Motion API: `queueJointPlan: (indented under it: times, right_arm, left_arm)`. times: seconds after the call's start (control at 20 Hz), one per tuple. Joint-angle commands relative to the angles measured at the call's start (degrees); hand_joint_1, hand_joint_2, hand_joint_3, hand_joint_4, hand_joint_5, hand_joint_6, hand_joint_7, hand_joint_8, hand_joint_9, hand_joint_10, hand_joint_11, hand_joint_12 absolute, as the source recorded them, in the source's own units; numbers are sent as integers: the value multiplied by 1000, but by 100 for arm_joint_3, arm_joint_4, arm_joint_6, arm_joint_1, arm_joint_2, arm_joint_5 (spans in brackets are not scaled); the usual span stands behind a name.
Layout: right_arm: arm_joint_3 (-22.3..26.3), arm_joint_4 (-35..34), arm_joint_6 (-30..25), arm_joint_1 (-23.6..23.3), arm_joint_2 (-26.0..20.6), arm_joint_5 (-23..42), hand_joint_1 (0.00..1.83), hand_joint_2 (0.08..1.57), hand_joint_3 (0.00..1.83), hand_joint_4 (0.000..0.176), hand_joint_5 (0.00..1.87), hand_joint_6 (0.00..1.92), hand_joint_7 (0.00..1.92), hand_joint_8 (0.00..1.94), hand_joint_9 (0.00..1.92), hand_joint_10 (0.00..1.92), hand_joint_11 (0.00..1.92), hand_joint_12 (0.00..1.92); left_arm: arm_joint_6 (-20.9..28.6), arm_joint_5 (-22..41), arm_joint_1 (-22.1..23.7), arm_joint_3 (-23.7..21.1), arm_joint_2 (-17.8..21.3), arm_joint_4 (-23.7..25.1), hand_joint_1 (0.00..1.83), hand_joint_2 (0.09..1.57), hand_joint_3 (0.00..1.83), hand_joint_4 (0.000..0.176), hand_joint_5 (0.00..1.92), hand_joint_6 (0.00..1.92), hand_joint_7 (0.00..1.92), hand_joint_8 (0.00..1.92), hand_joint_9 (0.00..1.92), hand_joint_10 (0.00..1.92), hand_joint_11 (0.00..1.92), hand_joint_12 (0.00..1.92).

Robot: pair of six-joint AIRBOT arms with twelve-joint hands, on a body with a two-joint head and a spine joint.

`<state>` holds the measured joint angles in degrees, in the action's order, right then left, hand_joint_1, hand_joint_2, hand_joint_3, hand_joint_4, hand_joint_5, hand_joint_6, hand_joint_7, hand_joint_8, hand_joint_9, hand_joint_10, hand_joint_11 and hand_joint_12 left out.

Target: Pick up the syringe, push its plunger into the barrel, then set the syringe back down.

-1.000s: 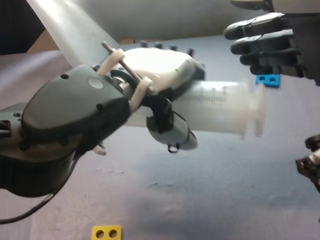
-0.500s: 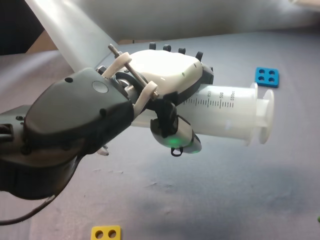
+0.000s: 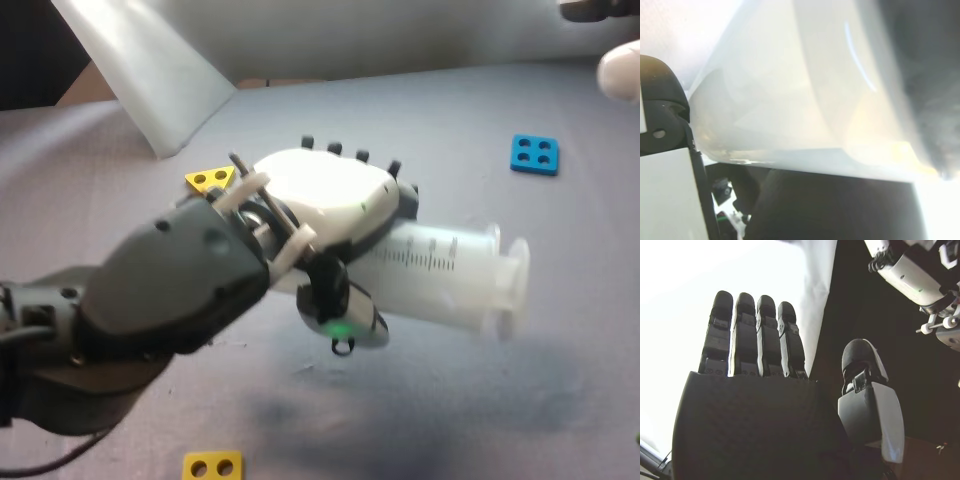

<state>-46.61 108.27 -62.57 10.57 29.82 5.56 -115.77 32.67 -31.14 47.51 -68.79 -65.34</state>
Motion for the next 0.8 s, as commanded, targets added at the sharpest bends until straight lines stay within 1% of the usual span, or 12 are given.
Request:
queueJointPlan:
  times: [0.0,0.15,0.2,0.25,0.35,0.45,0.5,0.55,0.6,0.65,0.7,0.75]
  right_arm:
    - [-25,-40,197,-83,-6,151,0,1269,1,0,278,7,263,6,189,7,0,382]
    - [-47,-40,489,-63,-59,155,0,1261,0,0,268,1,254,0,186,1,0,392]
    - [-37,-40,556,-60,-59,13,0,1265,0,0,258,0,245,0,180,1,0,369]
    - [-22,-41,723,-60,-59,-68,0,1267,0,0,255,0,244,0,179,1,0,365]
    - [-20,-41,859,-60,-59,-73,0,1267,1,0,251,1,243,0,176,0,0,364]
    - [-21,-42,1032,-62,-59,12,0,1265,0,0,240,0,226,0,159,0,0,349]
    - [-21,-43,1055,-63,-59,114,0,1263,0,0,252,4,242,4,176,6,0,395]
    - [-16,-405,1574,-63,-59,416,0,1260,0,0,261,6,255,8,187,10,0,410]
    - [-17,-1272,2438,-42,-67,605,0,1260,0,0,261,6,255,8,187,10,0,410]
    - [-17,-2230,3580,-6,-101,940,0,1261,0,0,258,5,253,6,185,8,0,411]
    - [-17,-2513,3900,-4,-109,1105,0,1261,0,0,254,3,243,2,175,3,0,409]
    - [-18,-2662,4081,-5,-108,1161,0,1260,0,0,258,4,248,3,181,6,0,409]
  left_arm:
    - [78,322,-1,37,-54,382,1315,1273,1,0,731,1318,633,1525,583,1674,426,1619]
    - [251,430,-179,100,-187,593,1318,1268,0,0,724,1321,656,1514,599,1649,439,1614]
    - [292,469,-241,121,-233,640,1168,1275,1,0,732,1336,653,1560,536,1529,424,1624]
    - [324,510,-294,140,-280,669,1283,1280,2,0,707,1345,636,1551,564,1659,415,1640]
    - [433,576,-402,176,-367,757,1317,1270,0,0,707,1333,667,1506,601,1658,432,1634]
    - [545,603,-513,208,-448,857,1318,1271,0,0,711,1313,651,1532,599,1666,437,1621]
    - [564,611,-549,214,-464,877,1317,1272,1,0,715,1311,649,1536,593,1667,437,1618]
    - [626,632,-611,223,-484,952,1317,1273,0,0,712,1316,653,1527,591,1675,429,1637]
    - [633,639,-639,223,-487,956,1317,1273,0,0,712,1316,653,1527,591,1675,429,1637]
    - [660,648,-672,231,-499,972,1317,1274,0,0,707,1323,653,1530,589,1678,427,1646]
    - [674,656,-699,235,-508,983,1317,1273,0,0,704,1335,657,1519,590,1676,422,1646]
    - [689,664,-712,237,-516,983,1316,1274,0,0,712,1325,647,1533,588,1673,421,1647]
